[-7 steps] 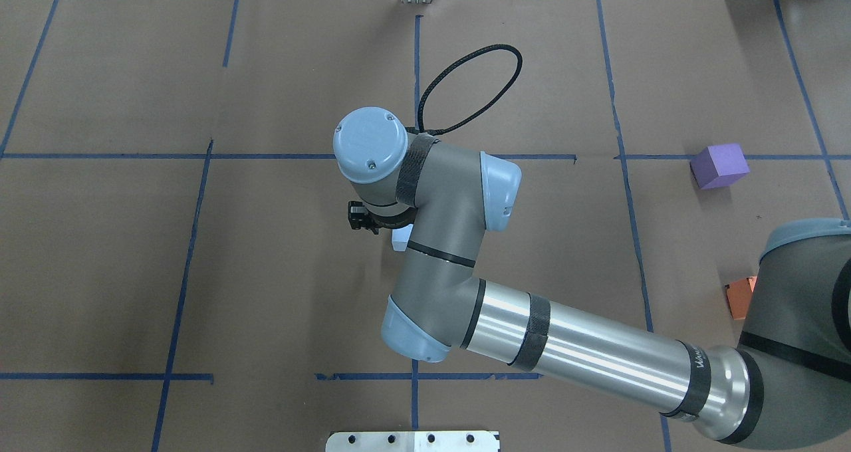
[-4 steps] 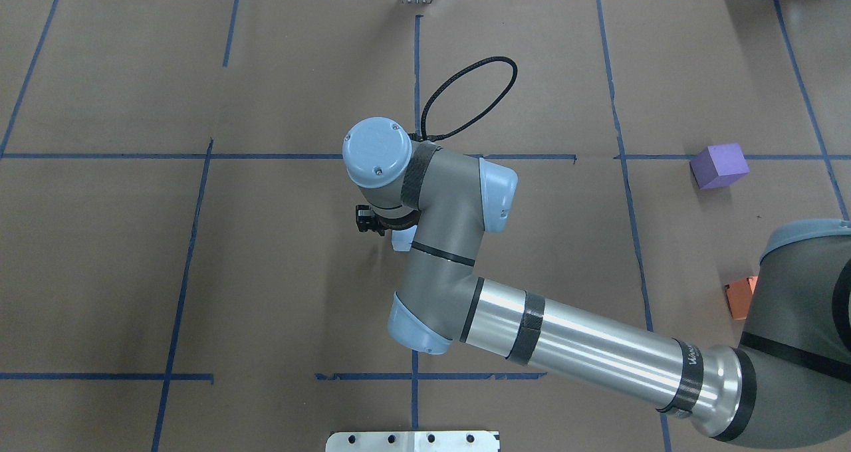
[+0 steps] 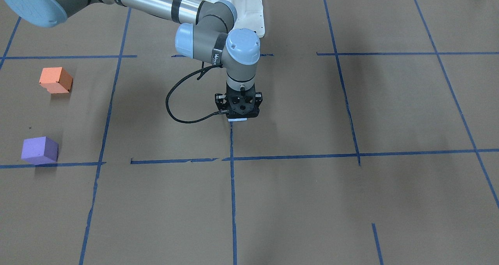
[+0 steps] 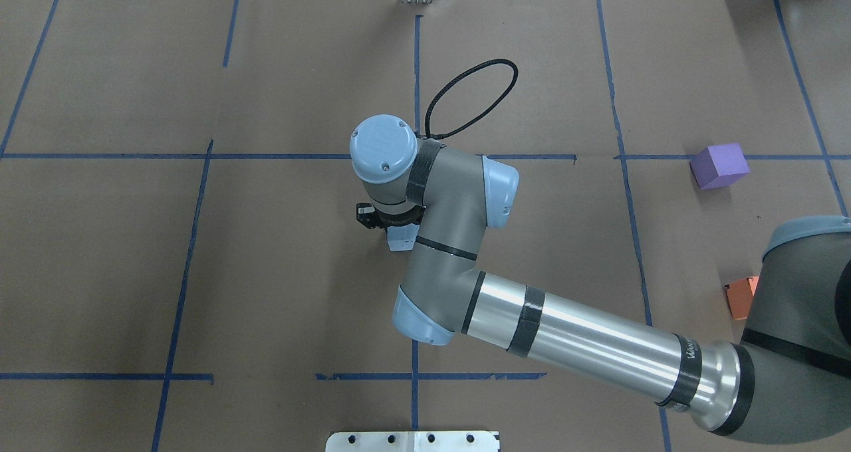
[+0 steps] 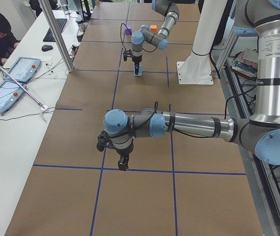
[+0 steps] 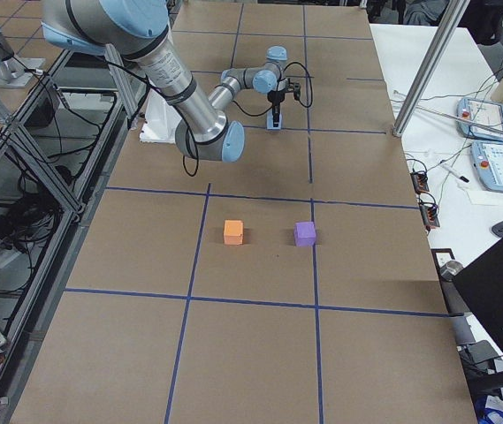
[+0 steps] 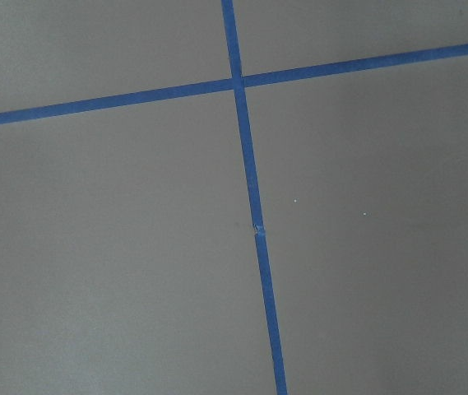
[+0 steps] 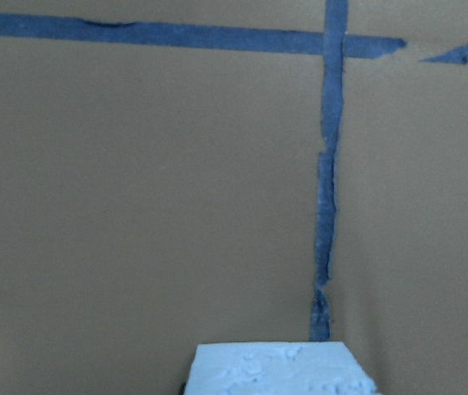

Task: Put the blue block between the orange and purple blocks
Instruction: 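Lower the right gripper and close it on the light blue cube, then carry the light blue cube with the right gripper toward the purple cube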

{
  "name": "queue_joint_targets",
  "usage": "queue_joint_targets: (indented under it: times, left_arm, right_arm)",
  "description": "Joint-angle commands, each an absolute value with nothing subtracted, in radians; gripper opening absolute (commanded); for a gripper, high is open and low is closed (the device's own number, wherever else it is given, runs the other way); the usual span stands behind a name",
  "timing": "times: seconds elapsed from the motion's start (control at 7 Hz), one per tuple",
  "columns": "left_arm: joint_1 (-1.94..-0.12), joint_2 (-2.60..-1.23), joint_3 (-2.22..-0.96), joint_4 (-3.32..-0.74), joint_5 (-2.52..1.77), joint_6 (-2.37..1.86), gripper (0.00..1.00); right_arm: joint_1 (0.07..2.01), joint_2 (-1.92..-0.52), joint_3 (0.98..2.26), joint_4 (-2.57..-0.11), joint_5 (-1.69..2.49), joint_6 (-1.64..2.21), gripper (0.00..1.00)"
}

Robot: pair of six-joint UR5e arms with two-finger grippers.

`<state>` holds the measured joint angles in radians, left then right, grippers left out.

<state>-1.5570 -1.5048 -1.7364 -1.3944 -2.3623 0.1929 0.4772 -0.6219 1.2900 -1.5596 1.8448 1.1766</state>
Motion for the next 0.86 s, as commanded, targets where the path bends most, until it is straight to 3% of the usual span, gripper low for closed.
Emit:
queue_joint_targets:
  times: [0.0,0.71]
  left_arm:
    - [-1.557,-1.505,-1.740,-1.394,-2.362,0.192,1.00]
    - [-1.557,-1.461,-1.739,-1.458,-2.361,0.192,1.00]
  right_arm:
    - [0.538,-0.702,1.455,-1.676,1.896,1.161,0.33]
    - [0.851,-1.201,1.787,-1.675,2.029,0.687,0.35]
